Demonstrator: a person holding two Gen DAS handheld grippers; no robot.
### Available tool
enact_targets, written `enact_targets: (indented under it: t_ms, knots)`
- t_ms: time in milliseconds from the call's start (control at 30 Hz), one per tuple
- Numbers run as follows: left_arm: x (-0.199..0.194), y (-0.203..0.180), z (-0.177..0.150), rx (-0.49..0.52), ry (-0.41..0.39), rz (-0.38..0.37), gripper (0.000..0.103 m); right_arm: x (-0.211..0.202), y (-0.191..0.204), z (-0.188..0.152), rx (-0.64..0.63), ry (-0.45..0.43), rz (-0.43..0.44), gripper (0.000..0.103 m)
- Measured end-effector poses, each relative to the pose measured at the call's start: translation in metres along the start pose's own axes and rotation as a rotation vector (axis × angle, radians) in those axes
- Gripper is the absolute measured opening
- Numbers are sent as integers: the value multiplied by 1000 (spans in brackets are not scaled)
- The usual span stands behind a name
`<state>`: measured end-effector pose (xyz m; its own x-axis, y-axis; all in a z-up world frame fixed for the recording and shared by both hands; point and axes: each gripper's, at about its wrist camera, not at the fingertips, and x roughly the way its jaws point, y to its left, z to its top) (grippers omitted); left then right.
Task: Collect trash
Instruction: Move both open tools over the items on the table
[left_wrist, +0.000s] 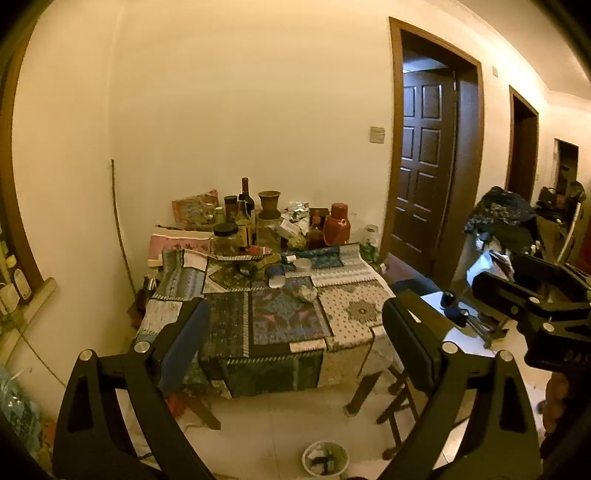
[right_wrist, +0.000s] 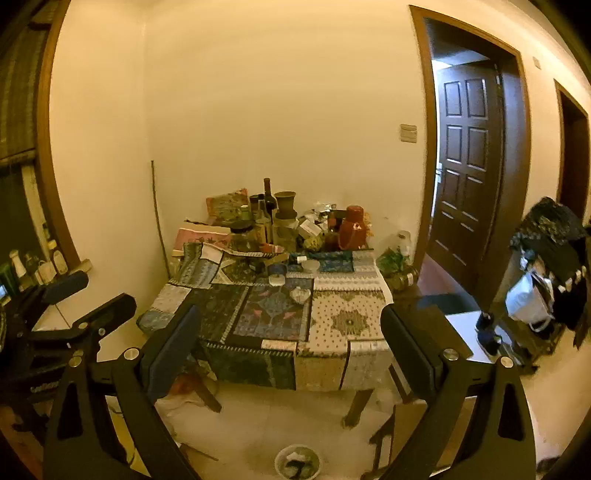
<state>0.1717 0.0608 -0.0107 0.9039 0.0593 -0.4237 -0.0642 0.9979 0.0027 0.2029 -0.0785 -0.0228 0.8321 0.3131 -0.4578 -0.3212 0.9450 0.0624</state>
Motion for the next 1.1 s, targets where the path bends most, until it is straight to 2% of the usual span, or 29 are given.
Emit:
enact_targets:
  t_ms: [200, 467, 667, 800, 1100]
  knots:
    - [52, -13, 31, 2, -9, 58, 94, 36, -33, 27, 3, -1, 51, 99]
    - [122, -22, 66, -90, 4, 123, 94, 88, -64, 54, -49, 34, 117, 100]
    - [158, -22, 71, -139, 39, 187, 94, 128, -72, 58, -96, 100, 170, 100]
    - [182, -15, 73, -156, 70, 218, 94, 160, -75, 58, -104, 175, 182, 100]
    - [245, 22, 79, -181, 118, 204, 94, 231, -61, 56, -83, 291, 155, 100]
